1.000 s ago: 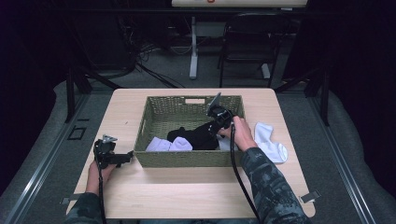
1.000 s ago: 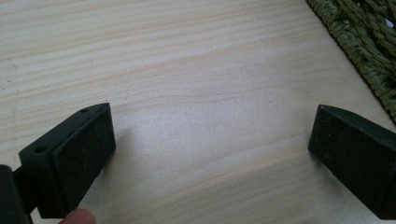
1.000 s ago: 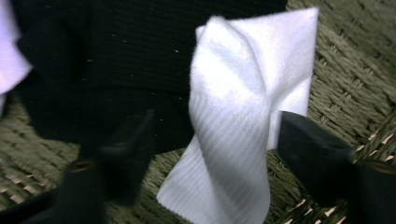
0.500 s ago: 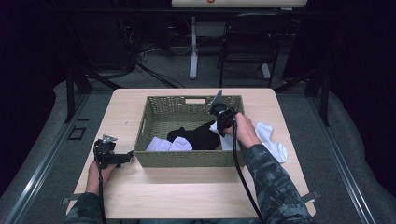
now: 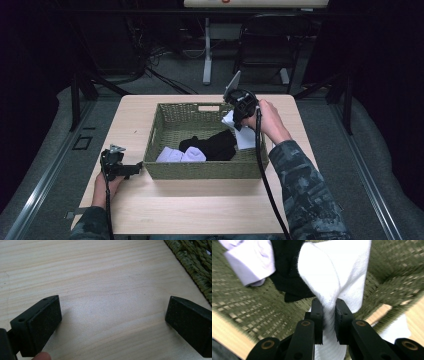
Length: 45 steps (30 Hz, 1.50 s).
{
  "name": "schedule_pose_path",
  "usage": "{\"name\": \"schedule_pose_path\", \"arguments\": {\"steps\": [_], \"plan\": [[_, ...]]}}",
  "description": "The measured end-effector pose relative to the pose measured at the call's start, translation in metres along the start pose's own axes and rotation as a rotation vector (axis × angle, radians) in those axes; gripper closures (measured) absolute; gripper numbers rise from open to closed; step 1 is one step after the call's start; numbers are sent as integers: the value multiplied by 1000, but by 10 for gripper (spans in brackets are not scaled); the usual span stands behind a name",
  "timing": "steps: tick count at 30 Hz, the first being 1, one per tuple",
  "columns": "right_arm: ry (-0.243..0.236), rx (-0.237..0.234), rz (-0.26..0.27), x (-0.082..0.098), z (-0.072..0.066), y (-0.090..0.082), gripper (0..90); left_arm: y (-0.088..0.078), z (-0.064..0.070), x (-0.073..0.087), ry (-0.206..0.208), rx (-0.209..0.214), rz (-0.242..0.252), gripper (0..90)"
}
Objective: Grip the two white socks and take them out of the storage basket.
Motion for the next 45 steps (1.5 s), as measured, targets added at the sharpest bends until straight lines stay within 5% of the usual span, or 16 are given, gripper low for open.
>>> {"name": "schedule_pose_path", "arguments": {"steps": [11, 18, 23, 30, 33, 45], "plan": [[1, 33, 59, 5, 8, -53, 793, 0, 0, 0, -2, -2, 3, 1], [52, 54, 69, 27, 32, -65, 792, 0, 0, 0, -2, 0, 2, 1], [129, 78, 57, 57, 64, -63, 789, 0, 0, 0, 0, 0, 0, 1], [220, 72, 0, 89, 93, -32, 784, 0, 0, 0, 0, 0, 0, 1], [269, 42, -24, 106, 104, 2, 785, 0, 0, 0, 0, 0, 0, 1], [340, 14, -155, 131, 107, 97, 764, 0, 0, 0, 1, 0, 0, 1]]}}
Point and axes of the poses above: each handheld gripper's, and its own axes: y roughly forward along the jaws, x roughly out of its underside, z roughly to its right, the point moved 1 cm from there along y, roughly forward along the jaws, and after that the axes turned 11 degrees about x, right-handed, at the moved point
